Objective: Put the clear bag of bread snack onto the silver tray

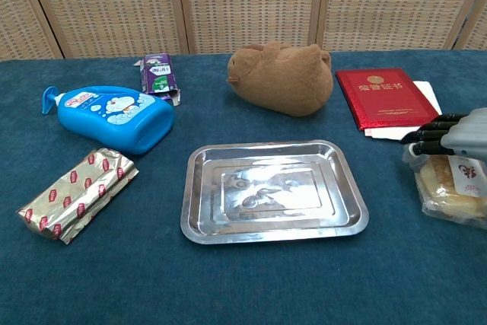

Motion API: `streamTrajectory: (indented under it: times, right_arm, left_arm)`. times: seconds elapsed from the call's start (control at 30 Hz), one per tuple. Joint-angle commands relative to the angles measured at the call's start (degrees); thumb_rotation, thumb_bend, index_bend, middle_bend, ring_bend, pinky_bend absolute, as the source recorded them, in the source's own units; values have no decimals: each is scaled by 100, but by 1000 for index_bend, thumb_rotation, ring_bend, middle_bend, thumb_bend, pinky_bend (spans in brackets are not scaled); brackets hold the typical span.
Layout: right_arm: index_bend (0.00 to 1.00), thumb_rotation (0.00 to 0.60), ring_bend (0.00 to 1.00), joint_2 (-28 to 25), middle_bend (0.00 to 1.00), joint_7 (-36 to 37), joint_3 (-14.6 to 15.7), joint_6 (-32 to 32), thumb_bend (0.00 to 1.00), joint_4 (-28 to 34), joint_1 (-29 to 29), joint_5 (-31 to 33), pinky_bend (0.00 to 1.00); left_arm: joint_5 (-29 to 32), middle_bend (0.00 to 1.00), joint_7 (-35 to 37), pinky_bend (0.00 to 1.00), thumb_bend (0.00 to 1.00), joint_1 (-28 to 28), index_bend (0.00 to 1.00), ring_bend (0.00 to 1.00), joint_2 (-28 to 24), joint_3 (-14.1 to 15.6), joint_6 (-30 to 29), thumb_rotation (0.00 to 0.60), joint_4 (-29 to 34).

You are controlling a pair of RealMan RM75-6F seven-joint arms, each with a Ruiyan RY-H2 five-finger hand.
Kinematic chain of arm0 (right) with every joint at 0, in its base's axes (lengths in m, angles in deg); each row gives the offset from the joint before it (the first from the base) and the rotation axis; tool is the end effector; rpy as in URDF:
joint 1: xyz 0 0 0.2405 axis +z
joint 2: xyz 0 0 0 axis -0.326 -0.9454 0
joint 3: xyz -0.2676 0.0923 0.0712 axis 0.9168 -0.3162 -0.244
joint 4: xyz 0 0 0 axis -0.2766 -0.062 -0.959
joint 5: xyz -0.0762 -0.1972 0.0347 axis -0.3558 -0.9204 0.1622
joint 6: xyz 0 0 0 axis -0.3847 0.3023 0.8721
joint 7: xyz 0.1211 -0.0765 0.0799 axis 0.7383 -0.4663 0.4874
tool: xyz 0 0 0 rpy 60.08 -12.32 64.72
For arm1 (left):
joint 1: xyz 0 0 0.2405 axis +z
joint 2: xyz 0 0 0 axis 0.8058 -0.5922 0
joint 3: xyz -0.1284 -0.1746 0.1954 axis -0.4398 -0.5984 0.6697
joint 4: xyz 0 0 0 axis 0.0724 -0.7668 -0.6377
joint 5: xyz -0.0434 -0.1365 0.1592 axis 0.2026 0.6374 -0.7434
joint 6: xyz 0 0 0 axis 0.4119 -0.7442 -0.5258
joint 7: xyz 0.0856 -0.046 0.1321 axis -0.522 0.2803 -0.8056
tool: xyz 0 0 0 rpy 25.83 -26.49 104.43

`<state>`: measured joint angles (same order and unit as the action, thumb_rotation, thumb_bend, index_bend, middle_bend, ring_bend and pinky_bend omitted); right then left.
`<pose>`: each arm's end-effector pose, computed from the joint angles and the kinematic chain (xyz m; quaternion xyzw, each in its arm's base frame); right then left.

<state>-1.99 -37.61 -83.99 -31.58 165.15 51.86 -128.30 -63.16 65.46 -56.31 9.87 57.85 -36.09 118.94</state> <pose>-0.2947 -0.3431 0.0330 0.8647 -0.2203 0.1655 0.4198 -0.3241 0.1824 0.1837 -0.6070 -0.3953 -0.3304 0.6051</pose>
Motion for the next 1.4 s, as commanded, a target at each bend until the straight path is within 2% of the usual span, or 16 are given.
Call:
streamTrajectory:
  times: [0.03,0.07,0.17,0.33,0.47,0.6,0.7,0.9,1.0,1.17,1.2,1.23,1.3,1.33,1.37,1.4]
  right_arm:
    - [467,600,234,96,330,223,114,197,0,-162,41,-204,133]
    - [513,600,294,115,384,351,154,259,4,-210,46,-291,169]
    - [577,600,372,161,465,731,271,541,59,-402,81,-637,232]
    - [590,600,391,10,487,1103,294,970,140,-307,193,-1025,275]
    - [590,600,391,-378,487,977,65,1205,145,457,484,-1283,275]
    - [590,600,391,-508,487,586,-255,819,146,1133,945,-1236,275]
    - [590,600,391,-239,487,313,-502,298,146,1282,1437,-1137,291]
    - [590,600,391,586,487,-198,-922,-384,146,1086,2151,-670,332]
    - [590,600,391,1027,487,-533,-1072,-751,146,922,2502,-346,332]
    - [588,600,391,1570,485,-1229,-1173,-991,145,640,2838,186,332]
    - [573,600,388,1628,471,-1365,-1172,-1025,140,605,2875,299,332]
    - [517,600,360,1662,417,-1501,-1167,-1044,109,594,2898,419,330]
    - [307,600,234,1699,222,-1838,-1151,-1074,38,651,2929,780,271]
    - [161,600,136,1697,104,-1942,-1152,-1047,6,720,2927,934,208]
    - [57,600,62,1680,27,-2055,-1147,-986,0,822,2921,1102,137]
    - [19,600,31,1647,3,-2122,-1141,-929,0,910,2913,1198,100]
  left_arm:
    - [17,0,-28,0,0,-12,0,0,16,3,20,600,1]
    - [24,0,-41,0,0,-17,0,0,20,6,30,600,2]
    - [26,0,-77,0,0,-32,0,0,33,17,52,600,9]
    - [53,0,-102,0,0,-50,0,0,46,21,80,600,12]
    - [104,0,-136,0,0,-94,0,0,62,6,140,600,3]
    - [223,0,-130,0,0,-145,0,0,69,-36,220,600,-22]
    - [353,0,-116,0,0,-194,0,0,69,-86,297,600,-30]
    - [567,0,-115,0,0,-265,0,0,65,-159,403,600,-46]
    - [729,0,-87,0,0,-307,0,0,53,-202,496,600,-62]
    - [857,0,-50,0,0,-353,0,0,30,-217,596,600,-91]
    - [874,0,-39,0,0,-358,0,0,25,-219,608,600,-96]
    - [884,0,-29,0,0,-362,0,0,20,-221,614,600,-99]
    - [901,0,10,0,0,-362,0,0,7,-228,607,600,-106]
    - [898,0,29,0,0,-361,0,0,-1,-227,604,600,-108]
    - [896,0,53,0,0,-358,0,0,-13,-221,604,600,-110]
    - [897,0,69,0,0,-357,0,0,-22,-215,609,600,-111]
